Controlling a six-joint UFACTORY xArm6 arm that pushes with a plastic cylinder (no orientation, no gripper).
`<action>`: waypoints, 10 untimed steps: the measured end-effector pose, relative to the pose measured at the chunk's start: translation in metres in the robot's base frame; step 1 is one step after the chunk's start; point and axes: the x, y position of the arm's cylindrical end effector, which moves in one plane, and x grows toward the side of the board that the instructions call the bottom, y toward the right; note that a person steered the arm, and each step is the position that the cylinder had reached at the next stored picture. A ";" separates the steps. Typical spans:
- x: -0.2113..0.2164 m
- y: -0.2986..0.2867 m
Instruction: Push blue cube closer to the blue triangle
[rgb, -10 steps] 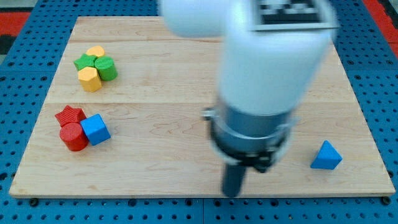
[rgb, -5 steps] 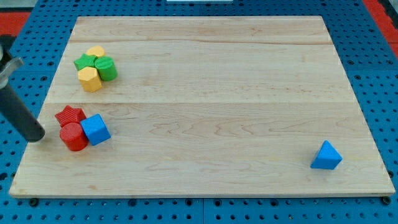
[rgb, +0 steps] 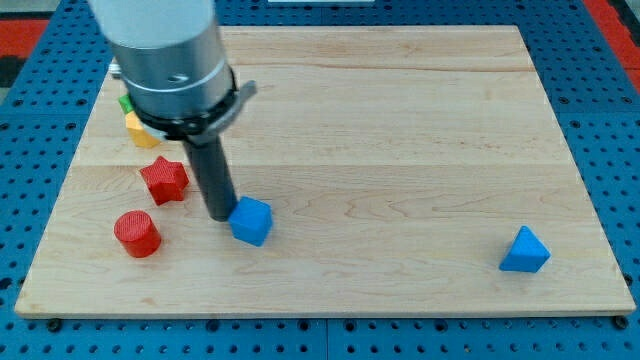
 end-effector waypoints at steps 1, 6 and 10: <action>0.022 0.038; 0.057 0.130; 0.052 0.199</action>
